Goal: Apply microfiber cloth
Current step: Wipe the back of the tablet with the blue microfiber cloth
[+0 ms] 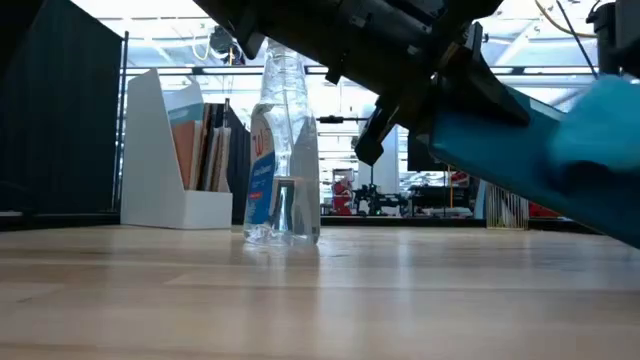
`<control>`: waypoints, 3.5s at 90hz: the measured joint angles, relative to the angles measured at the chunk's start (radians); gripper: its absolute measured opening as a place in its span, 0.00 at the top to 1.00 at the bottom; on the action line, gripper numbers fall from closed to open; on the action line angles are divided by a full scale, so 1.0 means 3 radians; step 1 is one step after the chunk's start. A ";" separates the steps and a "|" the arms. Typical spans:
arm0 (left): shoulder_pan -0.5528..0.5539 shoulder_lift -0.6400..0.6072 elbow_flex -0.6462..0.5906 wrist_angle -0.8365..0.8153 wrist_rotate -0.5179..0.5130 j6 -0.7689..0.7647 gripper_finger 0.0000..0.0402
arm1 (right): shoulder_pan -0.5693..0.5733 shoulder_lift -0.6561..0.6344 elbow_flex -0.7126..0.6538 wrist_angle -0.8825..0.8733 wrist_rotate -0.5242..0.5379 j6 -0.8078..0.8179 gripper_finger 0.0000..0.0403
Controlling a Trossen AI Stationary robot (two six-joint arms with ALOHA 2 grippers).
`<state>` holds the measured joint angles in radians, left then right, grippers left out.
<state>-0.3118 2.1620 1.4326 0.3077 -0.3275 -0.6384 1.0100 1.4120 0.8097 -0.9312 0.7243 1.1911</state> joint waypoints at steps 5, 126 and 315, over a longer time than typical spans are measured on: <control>0.0000 -0.0001 -0.0001 0.0000 0.0012 0.0003 0.97 | 0.0099 0.0000 0.0000 -0.0122 -0.0130 0.0254 1.00; -0.1066 -0.0503 0.1266 -0.4881 -0.0454 0.0313 0.97 | 0.0674 0.0000 0.0354 -0.1223 -0.0423 0.1582 1.00; -0.1609 -0.0527 -0.0133 -0.5578 0.0080 -0.1168 0.32 | 0.0646 0.0383 0.0354 -0.0759 -0.0397 0.1666 1.00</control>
<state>-0.7944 2.0039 1.3927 -1.3657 -0.3035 -0.9888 1.2037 1.5269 0.9157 -1.1587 0.6052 1.6909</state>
